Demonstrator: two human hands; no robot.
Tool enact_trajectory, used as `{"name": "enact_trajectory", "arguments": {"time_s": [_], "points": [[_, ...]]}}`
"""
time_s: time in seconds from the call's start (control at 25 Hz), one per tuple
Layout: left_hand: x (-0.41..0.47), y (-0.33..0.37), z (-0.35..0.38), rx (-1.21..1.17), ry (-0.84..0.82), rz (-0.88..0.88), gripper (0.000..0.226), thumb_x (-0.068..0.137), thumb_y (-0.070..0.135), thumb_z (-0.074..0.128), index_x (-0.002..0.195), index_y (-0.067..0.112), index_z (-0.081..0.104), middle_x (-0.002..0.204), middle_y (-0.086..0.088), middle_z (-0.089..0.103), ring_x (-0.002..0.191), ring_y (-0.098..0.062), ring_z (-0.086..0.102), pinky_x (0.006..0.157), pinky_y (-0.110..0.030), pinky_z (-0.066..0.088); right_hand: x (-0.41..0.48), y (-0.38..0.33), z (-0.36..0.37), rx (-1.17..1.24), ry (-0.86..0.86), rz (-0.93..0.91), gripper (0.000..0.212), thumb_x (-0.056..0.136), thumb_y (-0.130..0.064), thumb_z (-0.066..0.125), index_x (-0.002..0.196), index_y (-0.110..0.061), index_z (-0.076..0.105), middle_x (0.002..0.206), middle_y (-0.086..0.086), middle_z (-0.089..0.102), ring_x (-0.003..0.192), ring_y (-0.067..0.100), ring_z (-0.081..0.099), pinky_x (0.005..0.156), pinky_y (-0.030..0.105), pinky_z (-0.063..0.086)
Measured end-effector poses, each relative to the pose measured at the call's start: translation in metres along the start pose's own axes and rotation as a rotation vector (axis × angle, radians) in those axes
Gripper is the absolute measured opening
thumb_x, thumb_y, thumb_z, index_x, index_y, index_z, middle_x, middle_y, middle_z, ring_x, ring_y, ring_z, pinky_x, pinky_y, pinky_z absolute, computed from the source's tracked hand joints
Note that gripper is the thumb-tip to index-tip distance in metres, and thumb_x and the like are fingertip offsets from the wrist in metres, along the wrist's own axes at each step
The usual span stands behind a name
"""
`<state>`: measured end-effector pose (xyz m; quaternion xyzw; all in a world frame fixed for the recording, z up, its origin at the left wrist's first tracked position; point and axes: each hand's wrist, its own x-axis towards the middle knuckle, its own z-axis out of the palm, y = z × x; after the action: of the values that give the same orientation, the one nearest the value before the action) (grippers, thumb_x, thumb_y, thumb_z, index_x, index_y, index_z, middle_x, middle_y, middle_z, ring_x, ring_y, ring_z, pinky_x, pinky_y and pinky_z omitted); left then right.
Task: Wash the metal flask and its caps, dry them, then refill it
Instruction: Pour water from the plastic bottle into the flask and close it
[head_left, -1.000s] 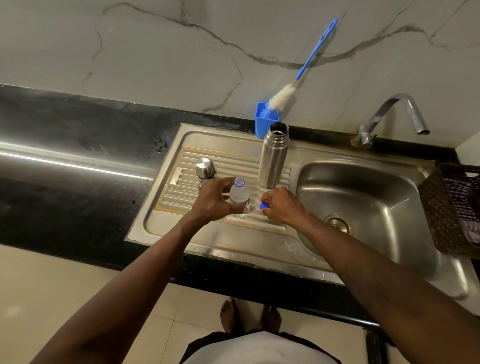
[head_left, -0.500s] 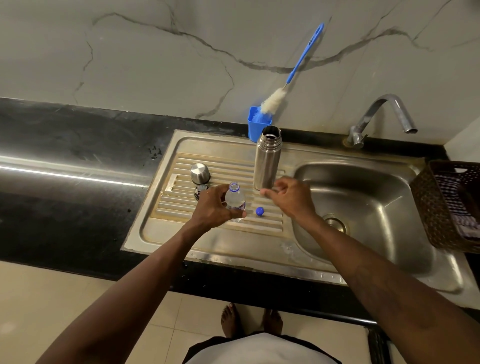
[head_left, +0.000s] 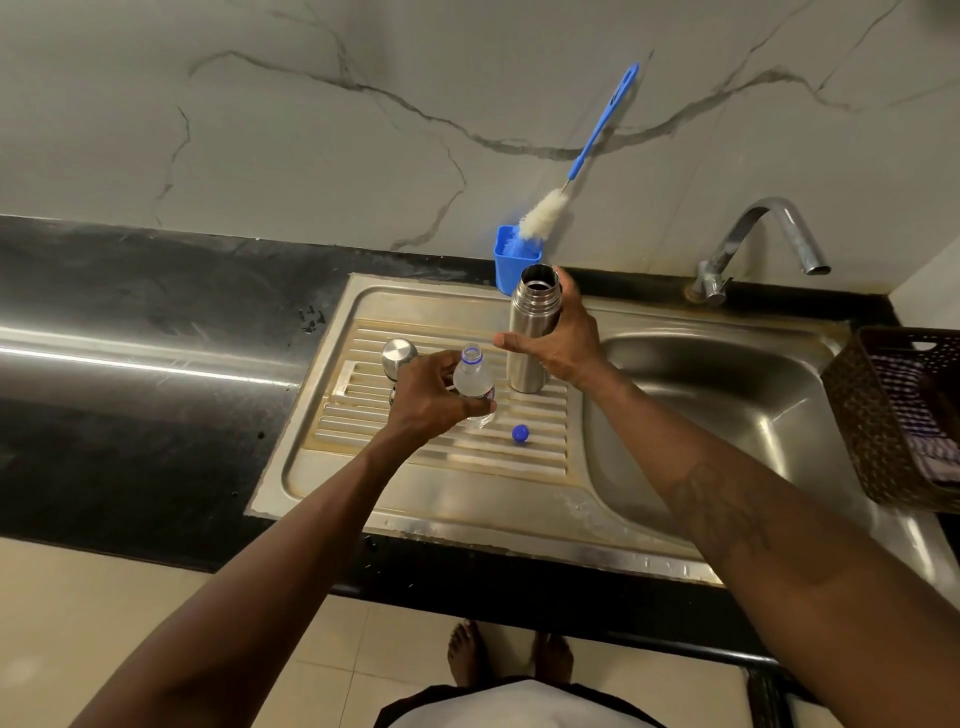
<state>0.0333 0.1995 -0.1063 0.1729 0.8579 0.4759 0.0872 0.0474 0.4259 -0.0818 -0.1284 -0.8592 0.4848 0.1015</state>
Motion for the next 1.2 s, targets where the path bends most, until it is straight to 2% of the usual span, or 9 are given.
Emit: {"name": "enact_trajectory", "arguments": {"time_s": [0.12, 0.28, 0.48, 0.64, 0.8, 0.92, 1.0, 1.12, 1.2], "points": [[0.009, 0.008, -0.004, 0.008, 0.028, 0.004, 0.057, 0.057, 0.026, 0.101, 0.109, 0.019, 0.079, 0.097, 0.008, 0.079, 0.089, -0.003, 0.075, 0.086, -0.024, 0.061, 0.001, -0.005, 0.003, -0.037, 0.077, 0.002, 0.090, 0.057, -0.048, 0.098, 0.132, -0.020, 0.056, 0.121, -0.005, 0.068, 0.110, 0.012, 0.063, 0.097, 0.033, 0.052], [0.017, 0.022, -0.004, 0.018, 0.037, 0.020, 0.062, 0.059, 0.032, 0.100, 0.115, 0.021, 0.078, 0.098, 0.013, 0.076, 0.090, 0.005, 0.071, 0.079, -0.007, 0.053, -0.010, -0.003, -0.007, -0.107, 0.167, 0.006, 0.079, 0.054, -0.055, 0.096, 0.117, -0.023, 0.063, 0.103, -0.014, 0.068, 0.094, 0.008, 0.065, 0.088, 0.032, 0.056], [0.024, 0.054, 0.007, 0.027, -0.005, 0.105, 0.057, 0.062, 0.032, 0.100, 0.114, 0.029, 0.078, 0.096, 0.017, 0.075, 0.089, 0.010, 0.069, 0.081, -0.008, 0.054, -0.036, -0.004, -0.044, -0.110, 0.282, -0.005, 0.080, 0.056, -0.058, 0.094, 0.122, -0.023, 0.063, 0.109, -0.009, 0.073, 0.096, 0.009, 0.067, 0.086, 0.028, 0.054], [0.024, 0.084, 0.038, -0.018, -0.042, 0.166, 0.054, 0.063, 0.032, 0.099, 0.114, 0.026, 0.079, 0.098, 0.014, 0.079, 0.094, -0.001, 0.073, 0.089, -0.018, 0.058, -0.063, 0.016, -0.089, -0.135, 0.313, 0.010, 0.075, 0.060, -0.058, 0.092, 0.119, -0.022, 0.062, 0.107, -0.008, 0.072, 0.095, 0.010, 0.067, 0.084, 0.029, 0.055], [0.022, 0.117, 0.082, -0.006, -0.014, 0.228, 0.041, 0.067, 0.031, 0.097, 0.104, 0.028, 0.080, 0.089, 0.012, 0.079, 0.088, -0.011, 0.074, 0.085, -0.024, 0.060, -0.083, 0.052, -0.130, -0.091, 0.274, 0.005, 0.073, 0.060, -0.049, 0.095, 0.118, -0.020, 0.062, 0.104, -0.007, 0.073, 0.091, 0.010, 0.070, 0.083, 0.031, 0.059], [0.019, 0.139, 0.120, 0.021, 0.027, 0.233, 0.033, 0.070, 0.033, 0.093, 0.100, 0.029, 0.078, 0.085, 0.013, 0.077, 0.078, -0.009, 0.070, 0.078, -0.024, 0.056, -0.092, 0.079, -0.160, -0.119, 0.248, 0.020, 0.069, 0.057, -0.047, 0.096, 0.113, -0.023, 0.063, 0.099, -0.012, 0.072, 0.086, 0.005, 0.068, 0.078, 0.024, 0.056], [0.018, 0.147, 0.143, 0.074, 0.042, 0.247, 0.036, 0.069, 0.036, 0.092, 0.102, 0.031, 0.078, 0.084, 0.014, 0.077, 0.076, -0.006, 0.069, 0.081, -0.024, 0.055, -0.095, 0.098, -0.178, -0.134, 0.208, 0.026, 0.069, 0.056, -0.048, 0.096, 0.113, -0.026, 0.064, 0.098, -0.015, 0.071, 0.085, 0.001, 0.066, 0.077, 0.022, 0.055], [0.018, 0.159, 0.172, 0.210, 0.036, 0.305, 0.050, 0.070, 0.037, 0.092, 0.117, 0.031, 0.078, 0.091, 0.013, 0.078, 0.078, -0.001, 0.068, 0.086, -0.009, 0.046, -0.098, 0.127, -0.202, -0.169, 0.139, 0.004, 0.069, 0.056, -0.046, 0.094, 0.116, -0.030, 0.064, 0.101, -0.014, 0.072, 0.088, 0.003, 0.067, 0.081, 0.029, 0.058], [0.017, 0.169, 0.186, 0.244, 0.027, 0.316, 0.053, 0.071, 0.038, 0.089, 0.122, 0.031, 0.076, 0.096, 0.010, 0.080, 0.084, -0.006, 0.072, 0.088, -0.018, 0.052, -0.100, 0.141, -0.213, -0.198, 0.111, 0.015, 0.072, 0.056, -0.047, 0.093, 0.119, -0.030, 0.062, 0.104, -0.011, 0.073, 0.091, 0.008, 0.068, 0.082, 0.033, 0.058]]}}
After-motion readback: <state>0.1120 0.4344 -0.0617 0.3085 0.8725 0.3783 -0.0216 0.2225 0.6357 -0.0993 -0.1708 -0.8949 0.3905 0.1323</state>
